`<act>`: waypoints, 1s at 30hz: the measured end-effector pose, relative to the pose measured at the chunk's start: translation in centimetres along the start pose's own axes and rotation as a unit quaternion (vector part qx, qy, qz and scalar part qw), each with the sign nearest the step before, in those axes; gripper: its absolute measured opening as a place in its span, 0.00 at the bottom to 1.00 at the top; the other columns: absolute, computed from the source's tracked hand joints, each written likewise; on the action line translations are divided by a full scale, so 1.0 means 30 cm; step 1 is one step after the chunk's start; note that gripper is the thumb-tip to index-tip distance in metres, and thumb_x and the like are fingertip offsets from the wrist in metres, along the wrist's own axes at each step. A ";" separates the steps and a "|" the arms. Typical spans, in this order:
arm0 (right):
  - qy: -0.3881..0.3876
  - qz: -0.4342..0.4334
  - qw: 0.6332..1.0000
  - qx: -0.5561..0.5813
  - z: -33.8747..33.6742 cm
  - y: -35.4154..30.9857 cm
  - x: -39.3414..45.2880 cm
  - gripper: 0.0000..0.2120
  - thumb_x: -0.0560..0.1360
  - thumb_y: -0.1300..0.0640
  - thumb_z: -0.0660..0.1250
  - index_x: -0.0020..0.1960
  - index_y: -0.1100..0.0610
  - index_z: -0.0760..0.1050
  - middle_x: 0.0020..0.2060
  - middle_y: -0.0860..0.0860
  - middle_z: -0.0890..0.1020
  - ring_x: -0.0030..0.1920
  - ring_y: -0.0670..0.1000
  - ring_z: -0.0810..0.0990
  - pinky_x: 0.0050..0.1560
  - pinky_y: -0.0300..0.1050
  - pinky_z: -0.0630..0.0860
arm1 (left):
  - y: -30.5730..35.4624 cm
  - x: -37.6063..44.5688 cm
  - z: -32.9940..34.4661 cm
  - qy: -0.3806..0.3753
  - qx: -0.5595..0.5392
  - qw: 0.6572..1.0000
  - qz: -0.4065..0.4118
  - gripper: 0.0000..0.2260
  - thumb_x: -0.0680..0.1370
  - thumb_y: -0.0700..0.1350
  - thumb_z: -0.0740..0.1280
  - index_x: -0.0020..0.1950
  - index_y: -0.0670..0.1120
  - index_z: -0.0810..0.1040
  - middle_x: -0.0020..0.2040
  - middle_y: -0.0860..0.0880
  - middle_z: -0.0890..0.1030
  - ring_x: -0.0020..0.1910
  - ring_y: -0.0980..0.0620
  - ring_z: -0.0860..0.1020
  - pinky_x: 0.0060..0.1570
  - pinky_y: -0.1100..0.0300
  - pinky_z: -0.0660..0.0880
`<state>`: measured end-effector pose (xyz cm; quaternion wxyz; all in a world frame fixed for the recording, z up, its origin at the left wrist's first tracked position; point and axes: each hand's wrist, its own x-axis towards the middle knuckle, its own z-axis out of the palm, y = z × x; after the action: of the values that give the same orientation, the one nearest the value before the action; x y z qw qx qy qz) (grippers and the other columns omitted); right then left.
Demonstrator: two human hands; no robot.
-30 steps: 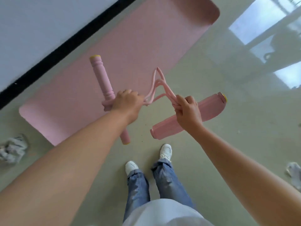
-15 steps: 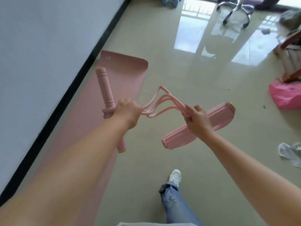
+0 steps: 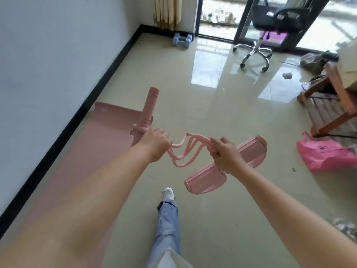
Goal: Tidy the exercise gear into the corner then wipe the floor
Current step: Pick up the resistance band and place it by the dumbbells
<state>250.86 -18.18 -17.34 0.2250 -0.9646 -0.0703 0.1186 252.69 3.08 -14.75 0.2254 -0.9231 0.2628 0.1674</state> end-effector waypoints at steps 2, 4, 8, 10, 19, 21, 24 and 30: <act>-0.003 -0.004 1.000 -0.002 -0.057 0.001 0.176 0.13 0.77 0.65 0.57 0.59 0.59 0.73 0.45 0.53 0.68 0.44 0.52 0.69 0.43 0.40 0.66 | -0.114 0.139 -0.039 0.008 0.001 1.000 0.002 0.16 0.79 0.35 0.56 0.66 0.45 0.70 0.64 0.46 0.73 0.65 0.46 0.70 0.62 0.55 0.67; 0.000 -0.003 1.000 0.003 -0.123 0.005 0.365 0.13 0.77 0.65 0.57 0.59 0.59 0.73 0.45 0.52 0.68 0.44 0.52 0.69 0.43 0.40 0.66 | -0.244 0.292 -0.090 0.016 -0.006 1.000 -0.001 0.16 0.80 0.36 0.56 0.67 0.45 0.70 0.64 0.46 0.73 0.66 0.46 0.70 0.63 0.55 0.66; 0.011 -0.005 1.000 -0.004 -0.272 0.023 0.719 0.13 0.77 0.63 0.58 0.60 0.59 0.74 0.45 0.52 0.68 0.45 0.52 0.69 0.43 0.39 0.65 | -0.500 0.587 -0.199 0.022 -0.010 1.000 0.003 0.16 0.79 0.35 0.57 0.66 0.45 0.71 0.63 0.46 0.74 0.65 0.46 0.70 0.63 0.55 0.66; 0.017 0.000 1.000 -0.013 -0.343 0.033 0.872 0.13 0.78 0.62 0.58 0.60 0.58 0.75 0.45 0.53 0.68 0.46 0.54 0.70 0.44 0.39 0.64 | -0.610 0.713 -0.252 0.021 -0.002 1.000 0.009 0.16 0.78 0.35 0.57 0.65 0.45 0.71 0.63 0.46 0.74 0.65 0.46 0.71 0.63 0.56 0.66; 0.011 0.027 0.998 -0.054 -0.554 0.124 1.620 0.12 0.77 0.63 0.56 0.57 0.58 0.73 0.44 0.52 0.67 0.47 0.55 0.70 0.46 0.47 0.73 | -1.026 1.306 -0.411 0.027 -0.020 0.999 -0.033 0.17 0.78 0.34 0.56 0.64 0.47 0.71 0.63 0.49 0.74 0.65 0.48 0.70 0.62 0.56 0.67; -0.001 0.015 0.998 -0.063 -0.594 0.132 1.815 0.11 0.77 0.62 0.56 0.57 0.59 0.72 0.45 0.52 0.66 0.50 0.56 0.71 0.45 0.46 0.71 | -1.123 1.457 -0.454 0.020 -0.030 0.998 -0.050 0.18 0.78 0.33 0.56 0.64 0.47 0.71 0.63 0.48 0.74 0.65 0.47 0.70 0.61 0.56 0.67; -0.039 -0.013 0.996 -0.080 -0.658 0.132 2.112 0.10 0.77 0.62 0.55 0.57 0.59 0.71 0.46 0.53 0.65 0.55 0.57 0.71 0.43 0.45 0.69 | -1.274 1.678 -0.522 0.002 -0.039 0.997 -0.066 0.18 0.78 0.33 0.55 0.64 0.46 0.71 0.62 0.48 0.74 0.64 0.47 0.71 0.59 0.56 0.68; -0.071 -0.059 0.990 -0.103 -0.760 0.064 2.622 0.12 0.79 0.60 0.54 0.61 0.59 0.69 0.53 0.59 0.71 0.58 0.58 0.70 0.46 0.45 0.68 | -1.581 2.001 -0.585 -0.009 -0.022 0.998 -0.063 0.16 0.78 0.34 0.58 0.63 0.47 0.72 0.61 0.48 0.75 0.63 0.48 0.72 0.60 0.56 0.67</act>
<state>332.62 -14.54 -13.87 0.1256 -0.9660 -0.1545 0.1651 331.01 5.70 -10.07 0.2176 -0.9410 0.1978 0.1673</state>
